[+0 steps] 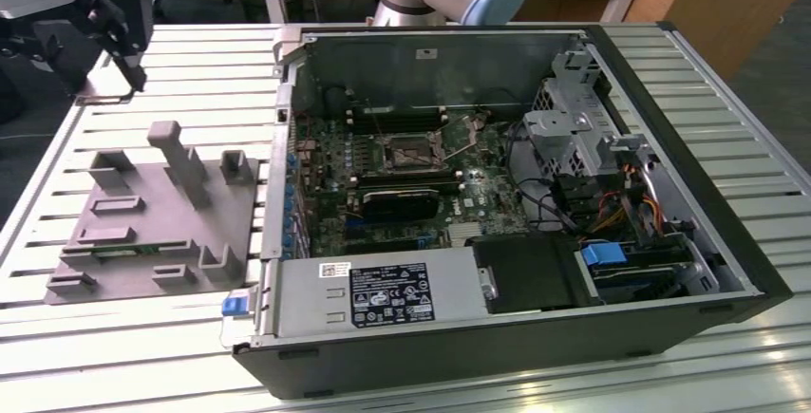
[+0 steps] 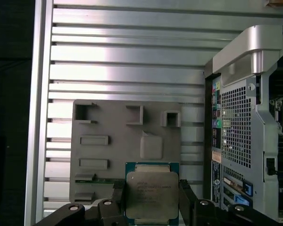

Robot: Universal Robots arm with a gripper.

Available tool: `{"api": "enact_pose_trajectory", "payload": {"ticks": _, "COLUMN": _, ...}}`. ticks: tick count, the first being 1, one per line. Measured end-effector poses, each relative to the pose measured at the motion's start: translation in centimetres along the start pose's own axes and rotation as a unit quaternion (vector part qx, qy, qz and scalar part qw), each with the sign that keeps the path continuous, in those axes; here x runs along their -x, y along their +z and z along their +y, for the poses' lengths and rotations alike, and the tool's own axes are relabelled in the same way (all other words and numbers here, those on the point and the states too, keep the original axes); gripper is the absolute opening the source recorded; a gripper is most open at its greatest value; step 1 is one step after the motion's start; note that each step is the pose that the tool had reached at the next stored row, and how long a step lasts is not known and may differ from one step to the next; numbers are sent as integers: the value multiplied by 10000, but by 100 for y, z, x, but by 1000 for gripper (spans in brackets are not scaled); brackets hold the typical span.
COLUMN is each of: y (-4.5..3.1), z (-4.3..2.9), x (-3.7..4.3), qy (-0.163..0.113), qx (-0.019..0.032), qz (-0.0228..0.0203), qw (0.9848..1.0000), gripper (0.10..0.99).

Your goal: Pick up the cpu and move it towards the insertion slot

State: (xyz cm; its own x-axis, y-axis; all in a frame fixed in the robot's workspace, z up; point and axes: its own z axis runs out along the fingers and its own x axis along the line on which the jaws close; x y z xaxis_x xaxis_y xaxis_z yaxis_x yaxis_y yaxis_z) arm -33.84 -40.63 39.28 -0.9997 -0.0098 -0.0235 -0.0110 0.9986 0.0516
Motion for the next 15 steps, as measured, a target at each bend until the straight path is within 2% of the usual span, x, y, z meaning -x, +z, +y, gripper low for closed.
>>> {"api": "enact_pose_trajectory", "payload": {"ticks": 15, "y": 8, "z": -4, "x": 378, "qy": 0, "qx": 0, "qz": 0, "qw": 10000, "gripper": 537}}
